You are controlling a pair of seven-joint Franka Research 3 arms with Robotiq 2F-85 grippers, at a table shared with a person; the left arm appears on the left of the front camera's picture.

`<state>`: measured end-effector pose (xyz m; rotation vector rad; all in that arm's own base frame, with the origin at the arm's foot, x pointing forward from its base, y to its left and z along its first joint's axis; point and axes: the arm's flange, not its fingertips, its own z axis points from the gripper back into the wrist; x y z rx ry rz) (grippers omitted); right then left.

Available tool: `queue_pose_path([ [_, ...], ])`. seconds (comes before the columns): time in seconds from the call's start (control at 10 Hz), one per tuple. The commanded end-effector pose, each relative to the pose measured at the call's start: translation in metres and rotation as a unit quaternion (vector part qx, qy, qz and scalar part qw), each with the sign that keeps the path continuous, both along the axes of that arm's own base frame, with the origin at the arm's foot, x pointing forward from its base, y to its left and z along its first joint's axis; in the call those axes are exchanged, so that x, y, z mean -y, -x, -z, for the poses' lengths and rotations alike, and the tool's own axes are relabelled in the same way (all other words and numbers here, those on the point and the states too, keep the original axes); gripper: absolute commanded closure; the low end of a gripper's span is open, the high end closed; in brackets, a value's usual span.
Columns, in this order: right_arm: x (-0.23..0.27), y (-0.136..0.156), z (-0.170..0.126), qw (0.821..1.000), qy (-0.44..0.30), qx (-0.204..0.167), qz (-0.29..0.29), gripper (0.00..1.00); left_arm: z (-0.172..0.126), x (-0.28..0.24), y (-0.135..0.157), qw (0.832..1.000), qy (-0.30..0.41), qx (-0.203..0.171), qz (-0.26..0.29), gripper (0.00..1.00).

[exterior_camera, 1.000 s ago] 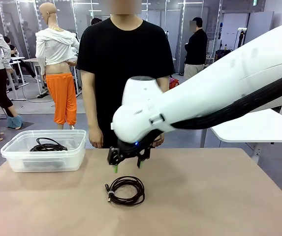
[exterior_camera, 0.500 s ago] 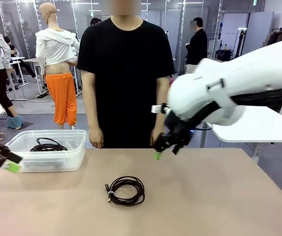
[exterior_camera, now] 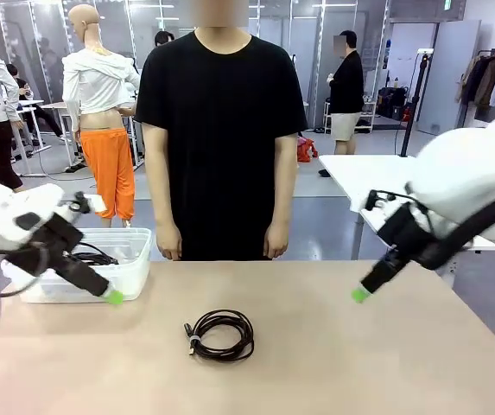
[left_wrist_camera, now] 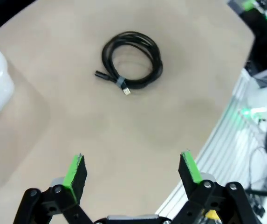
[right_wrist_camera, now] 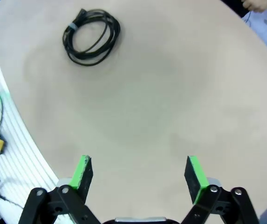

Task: Organize and store the cables.
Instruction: Place the USB Extension Cable into the Organizing box.

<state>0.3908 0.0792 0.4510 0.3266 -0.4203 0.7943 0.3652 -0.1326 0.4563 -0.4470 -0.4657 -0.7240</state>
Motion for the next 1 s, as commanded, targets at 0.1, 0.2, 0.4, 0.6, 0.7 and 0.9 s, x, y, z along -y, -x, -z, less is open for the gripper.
queue_pose_path([
  [0.1,0.011,0.016,0.011,1.000,-0.014,-0.001,0.015,0.00,0.011,0.027,-0.014,0.999,-0.016,0.028,0.012,0.00],
  [0.2,0.003,0.010,0.013,1.000,-0.008,-0.006,0.027,0.00,0.010,0.021,-0.014,0.999,0.001,0.015,0.041,0.00],
  [0.4,0.019,0.012,0.004,1.000,-0.011,0.003,0.009,0.00,0.012,0.029,-0.003,1.000,-0.015,0.015,0.007,0.00],
  [0.6,0.019,0.012,0.004,1.000,-0.011,0.003,0.009,0.00,0.012,0.029,-0.003,1.000,-0.015,0.015,0.007,0.00],
  [0.7,0.019,0.012,0.004,1.000,-0.011,0.003,0.009,0.00,0.012,0.029,-0.003,1.000,-0.015,0.015,0.007,0.00],
  [0.9,0.018,0.011,0.004,1.000,-0.011,0.002,0.012,0.00,0.006,0.039,-0.014,1.000,0.017,-0.015,-0.019,0.00],
])
